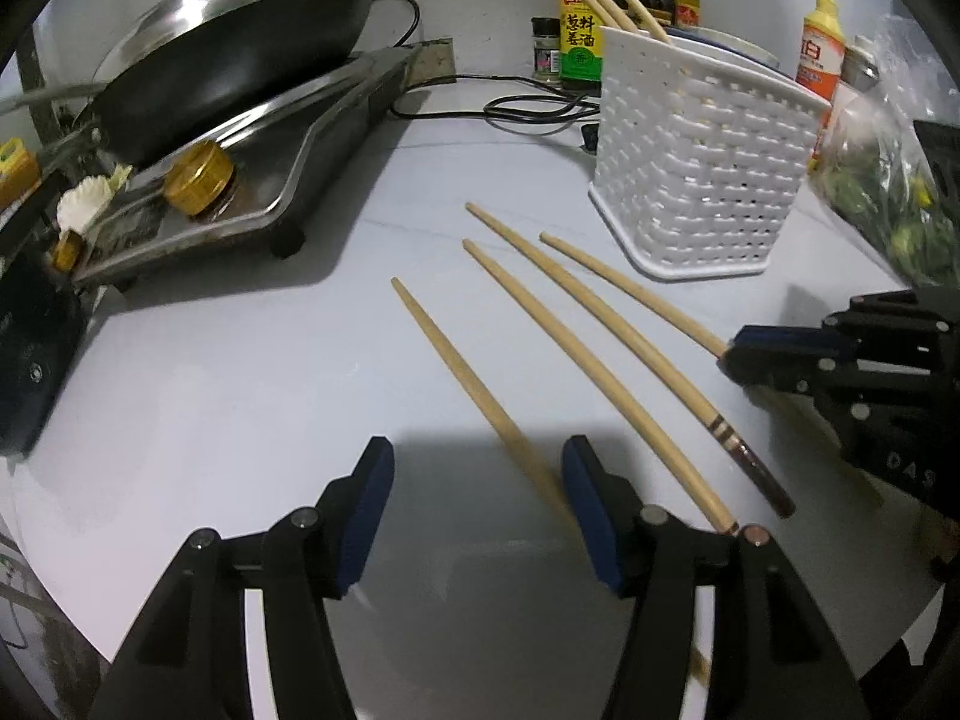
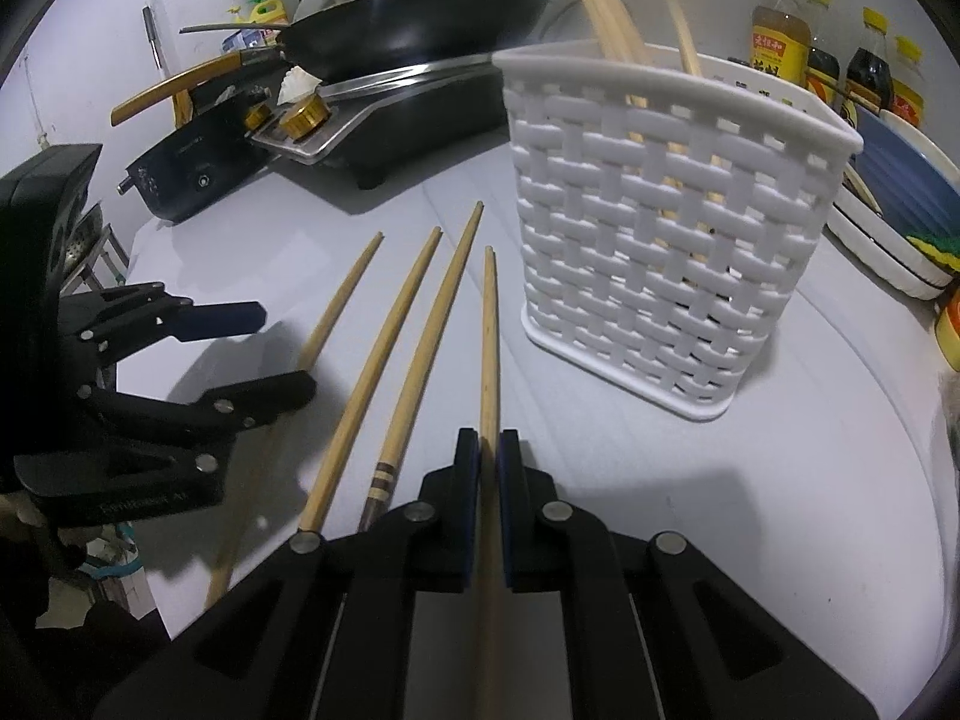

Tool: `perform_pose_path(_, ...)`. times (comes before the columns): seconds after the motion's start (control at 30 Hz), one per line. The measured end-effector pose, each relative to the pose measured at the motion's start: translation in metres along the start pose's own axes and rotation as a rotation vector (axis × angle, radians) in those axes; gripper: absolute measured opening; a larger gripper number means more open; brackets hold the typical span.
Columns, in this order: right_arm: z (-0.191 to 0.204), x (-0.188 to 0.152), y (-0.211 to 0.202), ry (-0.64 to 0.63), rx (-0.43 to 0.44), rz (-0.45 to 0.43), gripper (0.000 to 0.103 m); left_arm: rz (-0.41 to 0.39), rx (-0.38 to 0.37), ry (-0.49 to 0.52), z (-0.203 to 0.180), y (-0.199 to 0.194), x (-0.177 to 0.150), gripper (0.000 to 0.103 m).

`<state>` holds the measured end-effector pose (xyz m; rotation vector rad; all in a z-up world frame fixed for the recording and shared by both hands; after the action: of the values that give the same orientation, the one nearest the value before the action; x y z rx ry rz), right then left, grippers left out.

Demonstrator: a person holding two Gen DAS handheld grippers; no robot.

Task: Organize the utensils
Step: 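Lift the chopstick with the right gripper while the left gripper closes on another chopstick, then carry both held chopsticks up over the white holder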

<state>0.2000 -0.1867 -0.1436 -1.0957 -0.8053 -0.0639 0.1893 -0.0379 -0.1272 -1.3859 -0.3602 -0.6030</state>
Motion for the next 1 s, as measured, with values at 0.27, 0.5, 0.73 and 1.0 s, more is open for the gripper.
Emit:
perform_pose_path(0.27,0.007,0.003,0.005,-0.038,-0.034,0.000,0.013,-0.023,-0.081,0.008,-0.007,-0.008,-0.008,0.013)
perform_pose_path(0.5,0.018,0.005,0.010,-0.090,-0.027,0.021,0.006,-0.020,-0.115,-0.008,-0.004,-0.011,-0.010,0.005)
perform_pose_path(0.73,0.018,0.006,0.003,-0.080,-0.018,-0.004,0.005,-0.047,-0.110,-0.069,0.013,-0.017,-0.012,0.005)
perform_pose_path(1.0,0.018,0.018,-0.025,-0.076,0.005,-0.069,0.005,-0.174,-0.073,-0.120,0.032,-0.050,-0.001,0.005)
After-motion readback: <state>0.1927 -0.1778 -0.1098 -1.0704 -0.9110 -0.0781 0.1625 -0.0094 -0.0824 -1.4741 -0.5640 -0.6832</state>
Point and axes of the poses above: each gripper's, at about its wrist camera, not at the fingertips, and y roughly the way its jaws point, z to its left, x to its top, the point moved 1 cm from there along y, roughly the way its jaws point, and after that the axes turned 7 degrees about x, right-handed, at the moved point
